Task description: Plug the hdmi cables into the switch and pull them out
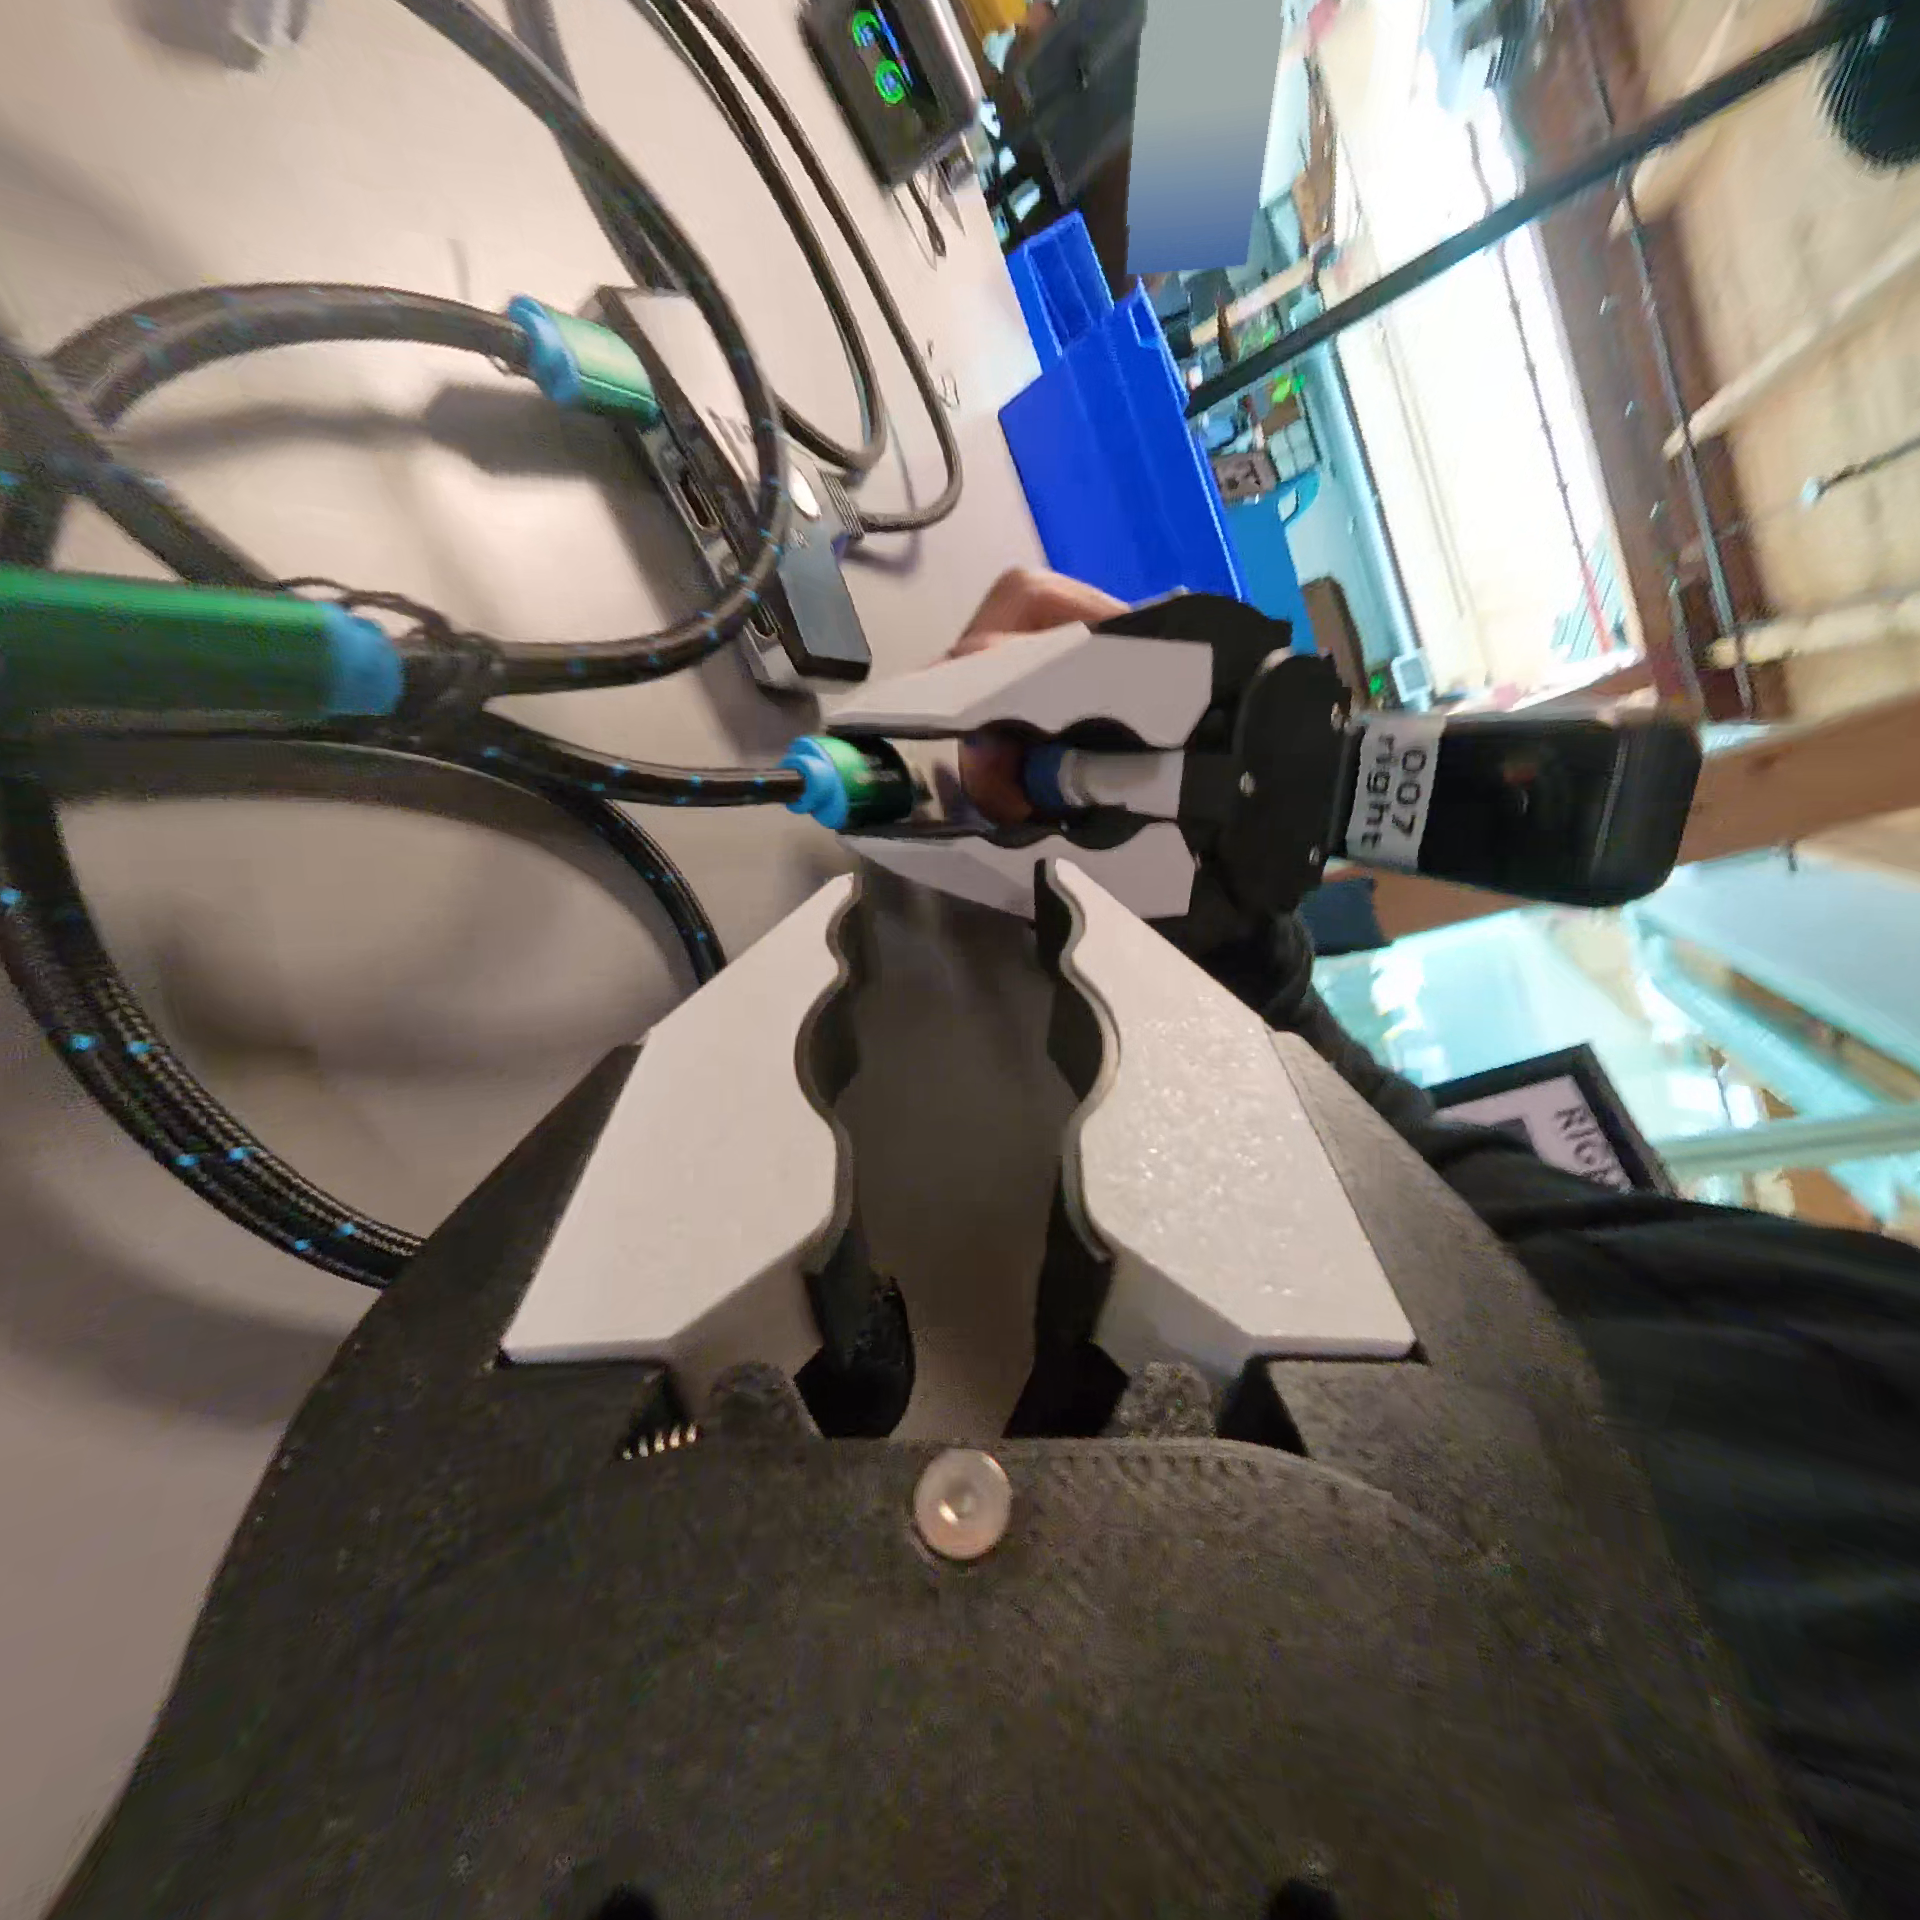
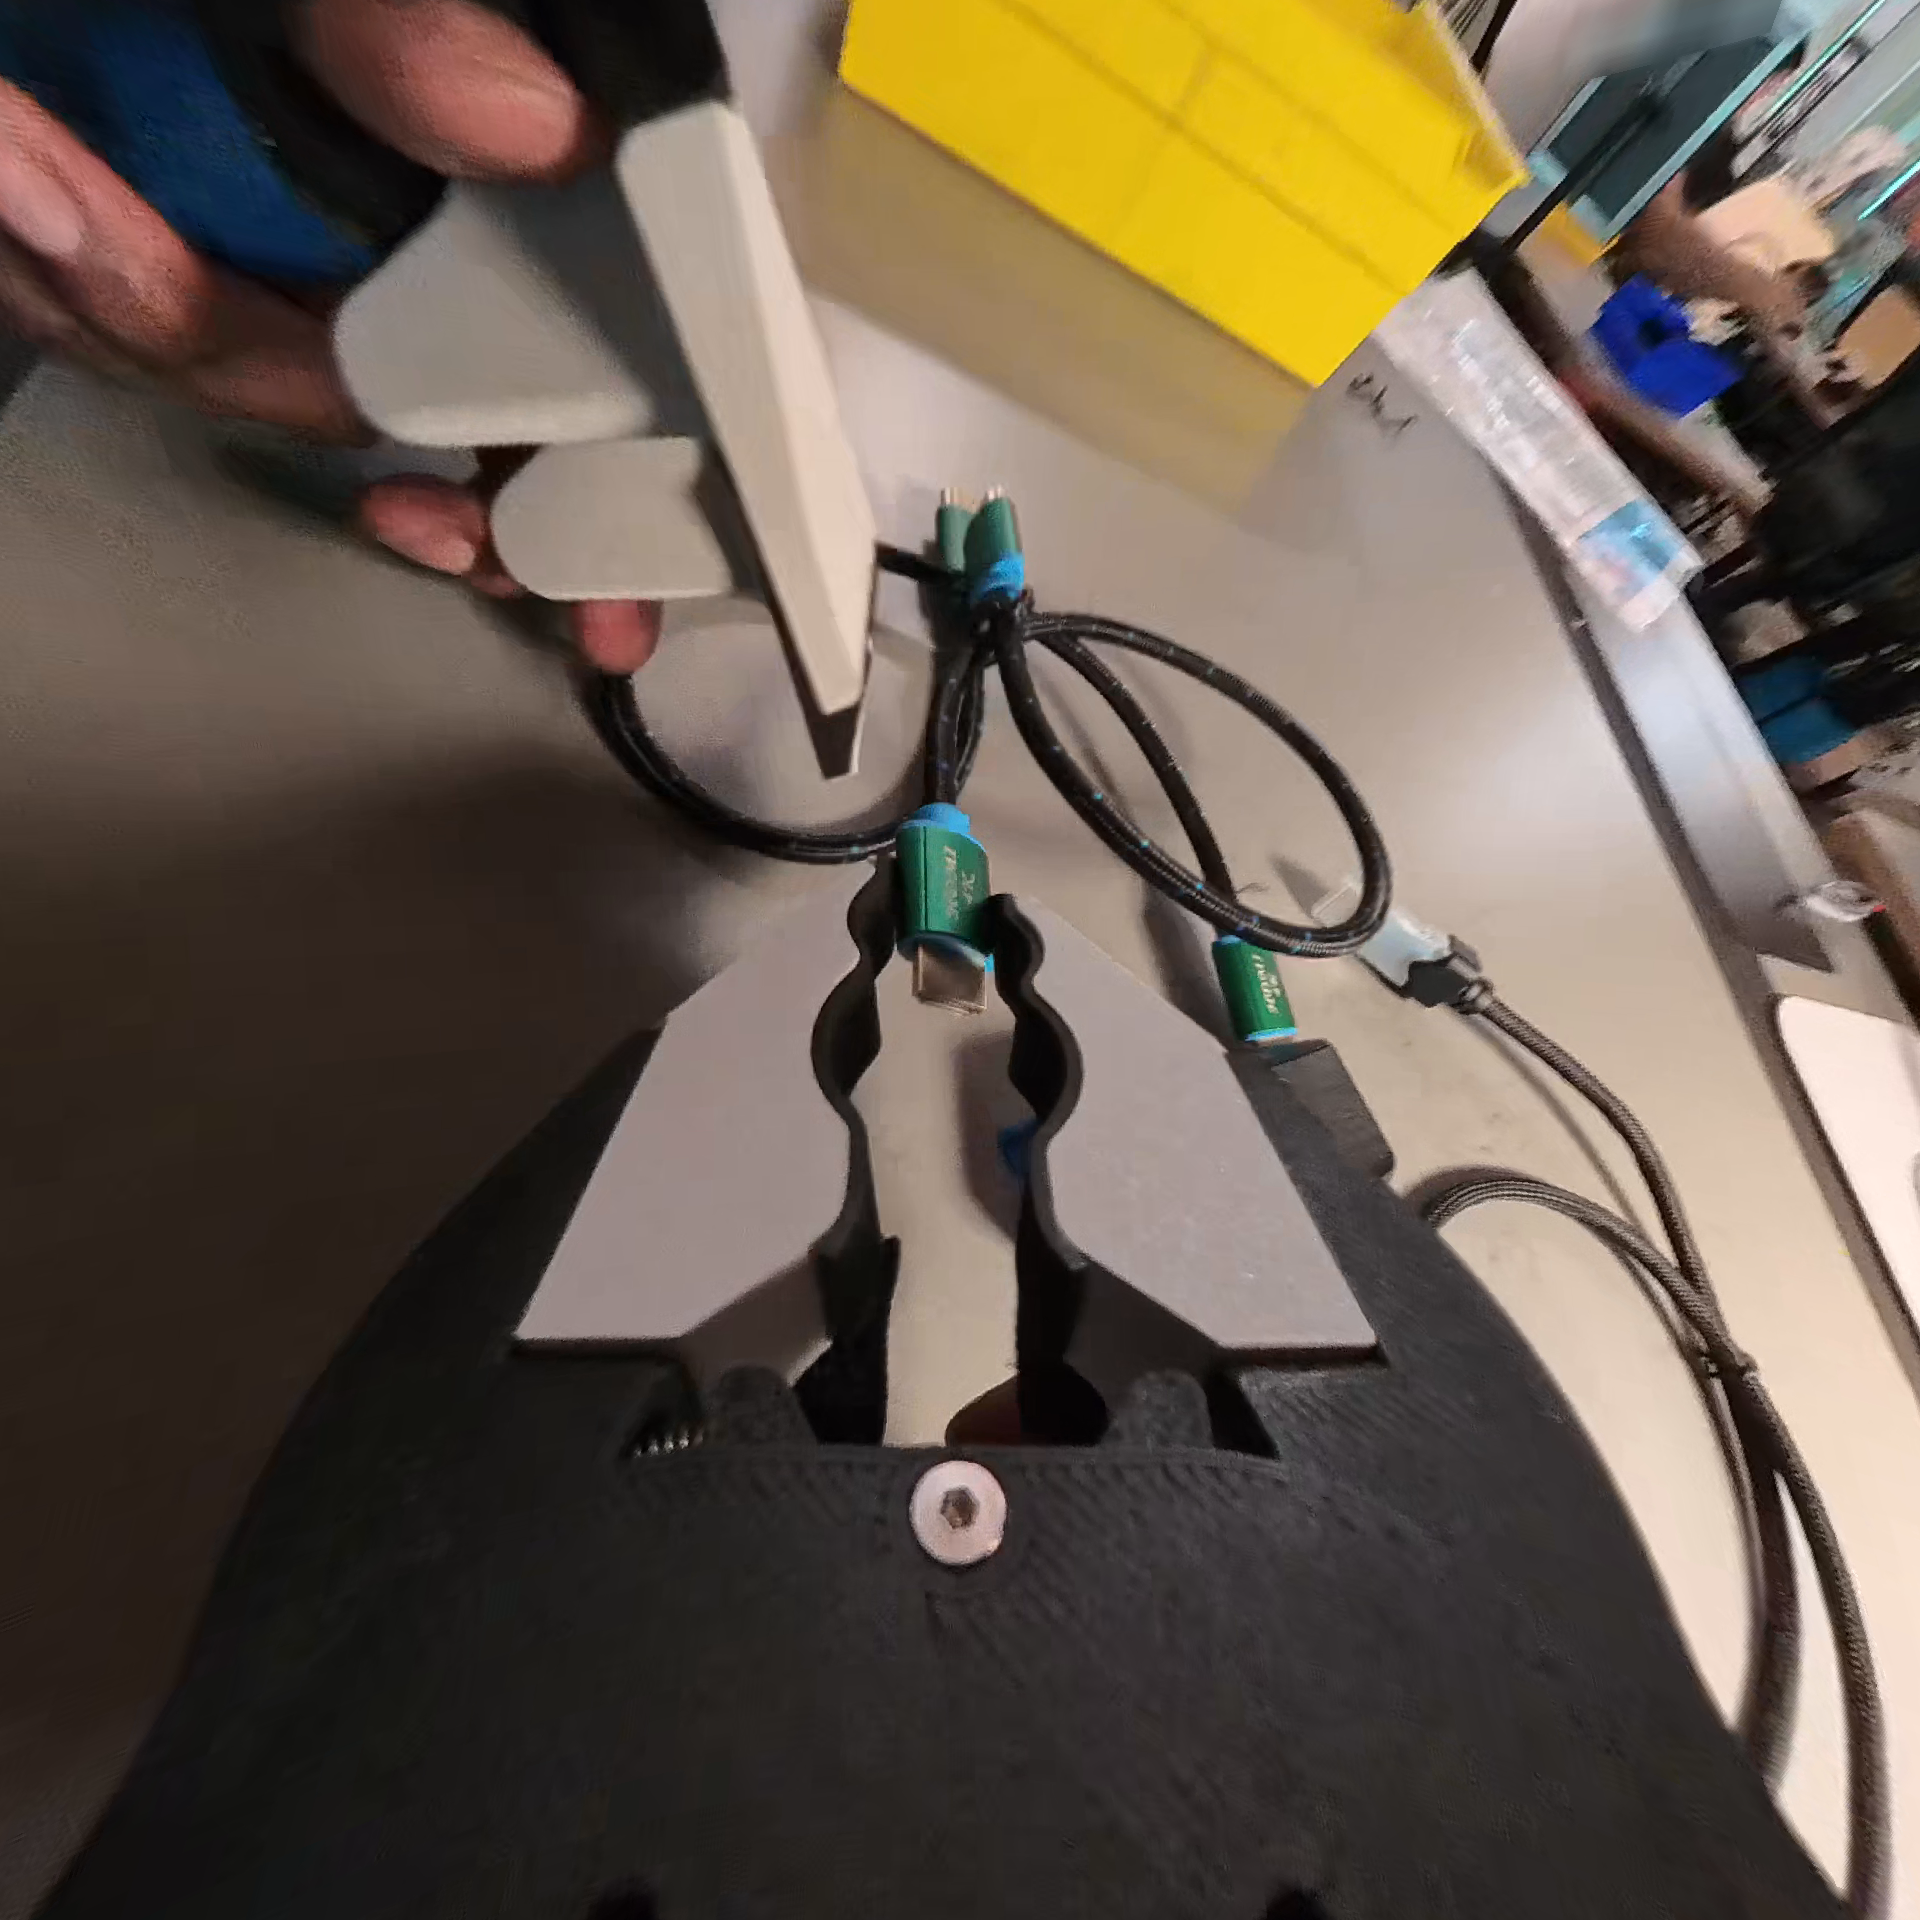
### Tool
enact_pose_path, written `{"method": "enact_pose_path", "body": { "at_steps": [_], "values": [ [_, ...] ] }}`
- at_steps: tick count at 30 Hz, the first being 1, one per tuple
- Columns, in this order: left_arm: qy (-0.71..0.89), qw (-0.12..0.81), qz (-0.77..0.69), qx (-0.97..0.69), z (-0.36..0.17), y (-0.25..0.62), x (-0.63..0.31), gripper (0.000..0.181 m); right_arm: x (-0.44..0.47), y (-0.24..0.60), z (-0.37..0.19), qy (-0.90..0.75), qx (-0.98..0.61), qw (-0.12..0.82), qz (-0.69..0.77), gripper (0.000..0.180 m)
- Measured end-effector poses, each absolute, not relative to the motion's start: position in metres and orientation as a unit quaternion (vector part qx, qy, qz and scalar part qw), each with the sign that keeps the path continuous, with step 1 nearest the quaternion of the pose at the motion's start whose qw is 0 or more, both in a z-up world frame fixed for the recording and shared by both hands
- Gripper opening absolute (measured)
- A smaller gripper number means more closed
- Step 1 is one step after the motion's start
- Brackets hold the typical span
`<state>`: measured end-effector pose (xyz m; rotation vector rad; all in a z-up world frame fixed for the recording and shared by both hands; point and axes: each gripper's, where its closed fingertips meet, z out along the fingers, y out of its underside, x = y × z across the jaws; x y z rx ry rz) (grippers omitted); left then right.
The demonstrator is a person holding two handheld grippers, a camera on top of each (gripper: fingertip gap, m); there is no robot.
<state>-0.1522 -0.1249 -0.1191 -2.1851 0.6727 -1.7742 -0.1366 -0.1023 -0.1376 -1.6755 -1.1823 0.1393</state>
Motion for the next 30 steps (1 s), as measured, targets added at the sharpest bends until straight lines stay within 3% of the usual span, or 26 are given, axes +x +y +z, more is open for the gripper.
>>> {"method": "enact_pose_path", "body": {
  "at_steps": [12, 18, 20, 25, 30],
  "values": [
    [0.089, 0.010, -0.679, -0.729, -0.118, -0.109, -0.128, 0.038, -0.135, -0.108, -0.111, -0.513, -0.622, 0.591, 0.034, 0.016],
    [0.090, 0.003, -0.689, -0.719, -0.117, -0.108, -0.118, 0.013, -0.130, -0.107, -0.116, -0.524, -0.610, 0.594, 0.015, 0.015],
    [0.102, 0.028, -0.679, -0.727, -0.117, -0.104, -0.116, 0.013, -0.125, -0.101, -0.117, -0.515, -0.620, 0.592, -0.001, 0.016],
    [0.110, 0.117, -0.650, -0.743, -0.116, -0.082, -0.115, 0.013, -0.093, -0.085, -0.122, -0.474, -0.686, 0.551, 0.001, 0.052],
    [0.138, 0.187, -0.588, -0.775, -0.130, -0.069, -0.110, 0.013, -0.067, -0.075, -0.141, -0.437, -0.773, 0.453, 0.082, 0.081]
  ]
}}
